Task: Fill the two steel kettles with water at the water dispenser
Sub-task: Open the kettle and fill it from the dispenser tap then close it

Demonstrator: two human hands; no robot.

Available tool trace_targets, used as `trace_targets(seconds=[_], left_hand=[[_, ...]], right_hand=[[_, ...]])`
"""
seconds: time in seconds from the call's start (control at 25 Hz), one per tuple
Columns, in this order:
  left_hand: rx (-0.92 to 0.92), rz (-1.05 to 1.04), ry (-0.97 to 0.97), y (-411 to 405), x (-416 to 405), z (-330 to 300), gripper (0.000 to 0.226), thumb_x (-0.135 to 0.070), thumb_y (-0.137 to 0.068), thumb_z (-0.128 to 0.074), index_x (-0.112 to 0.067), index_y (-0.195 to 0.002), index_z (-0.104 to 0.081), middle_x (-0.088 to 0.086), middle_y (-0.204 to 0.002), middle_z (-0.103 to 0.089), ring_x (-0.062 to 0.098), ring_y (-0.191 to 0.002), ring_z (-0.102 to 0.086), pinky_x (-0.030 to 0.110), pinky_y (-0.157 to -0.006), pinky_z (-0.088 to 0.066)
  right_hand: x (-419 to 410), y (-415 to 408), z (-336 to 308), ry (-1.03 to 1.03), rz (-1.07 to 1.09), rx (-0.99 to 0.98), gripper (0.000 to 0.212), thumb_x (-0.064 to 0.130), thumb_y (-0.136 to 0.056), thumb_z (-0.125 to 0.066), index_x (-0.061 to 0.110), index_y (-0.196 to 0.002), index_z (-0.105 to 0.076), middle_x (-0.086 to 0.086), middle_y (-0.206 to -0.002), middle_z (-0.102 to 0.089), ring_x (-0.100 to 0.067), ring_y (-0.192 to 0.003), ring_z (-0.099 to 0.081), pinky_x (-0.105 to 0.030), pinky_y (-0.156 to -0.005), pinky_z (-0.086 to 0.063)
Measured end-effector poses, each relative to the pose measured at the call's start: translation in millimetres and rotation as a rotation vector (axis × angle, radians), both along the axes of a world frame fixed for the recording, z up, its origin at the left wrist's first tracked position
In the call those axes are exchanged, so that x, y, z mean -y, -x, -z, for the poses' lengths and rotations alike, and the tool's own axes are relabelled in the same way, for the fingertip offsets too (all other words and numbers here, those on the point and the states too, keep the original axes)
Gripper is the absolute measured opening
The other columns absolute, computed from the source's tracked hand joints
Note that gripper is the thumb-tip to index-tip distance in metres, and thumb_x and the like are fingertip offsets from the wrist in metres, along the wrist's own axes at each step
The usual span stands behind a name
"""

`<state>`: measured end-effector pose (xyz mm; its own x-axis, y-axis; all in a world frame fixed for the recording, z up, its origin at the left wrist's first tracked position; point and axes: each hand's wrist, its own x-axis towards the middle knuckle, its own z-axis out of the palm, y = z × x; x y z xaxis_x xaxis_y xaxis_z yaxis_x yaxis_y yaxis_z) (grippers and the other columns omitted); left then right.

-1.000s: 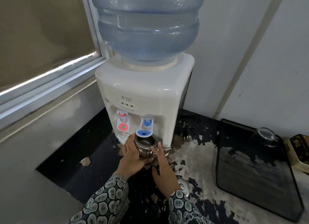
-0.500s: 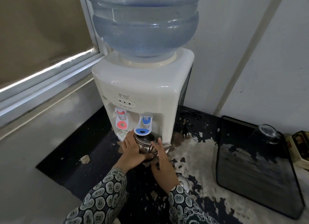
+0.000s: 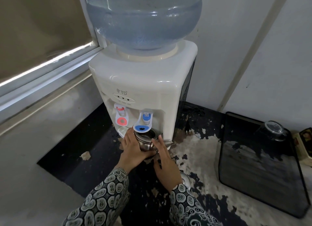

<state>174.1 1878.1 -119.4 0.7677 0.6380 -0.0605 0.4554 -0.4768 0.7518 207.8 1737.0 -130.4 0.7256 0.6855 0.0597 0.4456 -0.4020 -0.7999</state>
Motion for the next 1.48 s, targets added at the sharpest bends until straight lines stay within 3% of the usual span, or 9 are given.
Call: trace_targets(seconds=[0.16, 0.48, 0.64, 0.8, 0.88, 1.0, 1.16, 1.36, 1.48], left_hand=[[0.006, -0.019, -0.001, 0.8, 1.9, 2.8, 0.120, -0.040, -0.052, -0.086, -0.016, -0.142, -0.009, 0.003, -0.145, -0.018, 0.027, -0.135, -0.014, 0.043, -0.112, -0.026], [0.038, -0.032, -0.003, 3.1, 4.6, 3.3, 0.118, -0.038, -0.052, -0.086, -0.016, -0.141, -0.012, 0.002, -0.144, -0.020, 0.025, -0.135, -0.015, 0.043, -0.111, -0.027], [0.005, -0.038, 0.001, 2.9, 5.1, 1.2, 0.118, -0.039, -0.053, -0.086, -0.016, -0.141, -0.011, 0.003, -0.145, -0.019, 0.026, -0.136, -0.014, 0.046, -0.111, -0.028], [-0.018, -0.038, -0.014, 2.3, 5.6, -1.6, 0.117, -0.038, -0.055, -0.085, -0.015, -0.141, -0.009, 0.002, -0.146, -0.018, 0.025, -0.137, -0.014, 0.047, -0.111, -0.029], [-0.029, -0.038, -0.018, 2.0, 6.1, -2.0, 0.117, -0.038, -0.056, -0.084, -0.015, -0.141, -0.008, 0.002, -0.146, -0.018, 0.025, -0.137, -0.013, 0.047, -0.110, -0.030], [-0.037, -0.033, -0.025, 2.3, 6.1, -2.5, 0.116, -0.038, -0.056, -0.084, -0.015, -0.141, -0.008, 0.002, -0.146, -0.017, 0.025, -0.137, -0.013, 0.047, -0.109, -0.031], [-0.042, -0.029, -0.031, 2.3, 6.2, -2.6, 0.116, -0.040, -0.056, -0.084, -0.016, -0.141, -0.008, 0.003, -0.145, -0.017, 0.026, -0.136, -0.013, 0.047, -0.109, -0.030], [-0.036, -0.019, -0.060, 2.7, 6.0, -2.0, 0.115, -0.041, -0.057, -0.081, -0.013, -0.141, -0.008, 0.007, -0.146, -0.017, 0.028, -0.137, -0.013, 0.046, -0.110, -0.028], [-0.028, -0.011, -0.070, 3.1, 5.5, -1.8, 0.117, -0.043, -0.057, -0.082, -0.010, -0.142, -0.009, 0.008, -0.147, -0.017, 0.029, -0.138, -0.014, 0.047, -0.111, -0.026]], right_hand=[[2.0, -1.7, 3.1, 0.013, -0.013, 0.009, 0.083, 0.007, -0.084, -0.042, 0.067, -0.129, -0.006, 0.043, -0.146, 0.004, -0.008, -0.058, -0.057, -0.023, -0.050, -0.050], [2.6, -1.1, 2.2, 0.024, -0.024, -0.003, 0.083, 0.007, -0.083, -0.042, 0.066, -0.131, -0.008, 0.044, -0.145, 0.004, -0.003, -0.061, -0.056, -0.020, -0.049, -0.048], [3.9, -0.1, 0.5, 0.028, -0.018, -0.009, 0.084, 0.007, -0.084, -0.043, 0.067, -0.129, -0.006, 0.044, -0.145, 0.005, -0.011, -0.062, -0.061, -0.022, -0.050, -0.049], [5.0, -0.4, -4.3, 0.008, -0.037, -0.037, 0.083, 0.006, -0.085, -0.043, 0.068, -0.128, -0.007, 0.045, -0.144, 0.005, -0.010, -0.073, -0.064, -0.024, -0.055, -0.052], [4.5, -0.2, -8.2, -0.017, -0.040, -0.051, 0.080, 0.006, -0.085, -0.043, 0.065, -0.127, -0.011, 0.042, -0.145, 0.003, -0.002, -0.089, -0.062, -0.024, -0.064, -0.054], [4.1, -0.9, -11.3, -0.064, -0.053, -0.070, 0.075, 0.004, -0.084, -0.044, 0.060, -0.127, -0.018, 0.039, -0.145, -0.001, 0.013, -0.115, -0.041, -0.021, -0.086, -0.049], [5.5, -2.8, -14.5, -0.057, -0.075, -0.064, 0.071, 0.003, -0.085, -0.045, 0.052, -0.132, -0.024, 0.038, -0.144, -0.002, 0.015, -0.119, -0.032, -0.018, -0.093, -0.043], [-4.2, -4.0, -26.9, -0.021, 0.071, -0.013, 0.041, 0.011, -0.090, -0.047, 0.027, -0.129, -0.048, 0.008, -0.147, -0.035, -0.012, -0.137, -0.031, -0.040, -0.112, -0.029], [-10.9, -7.5, -47.6, -0.145, 0.151, -0.021, 0.020, 0.019, -0.093, -0.047, 0.019, -0.106, -0.062, 0.004, -0.116, -0.060, -0.015, -0.114, -0.051, -0.037, -0.101, -0.040]])
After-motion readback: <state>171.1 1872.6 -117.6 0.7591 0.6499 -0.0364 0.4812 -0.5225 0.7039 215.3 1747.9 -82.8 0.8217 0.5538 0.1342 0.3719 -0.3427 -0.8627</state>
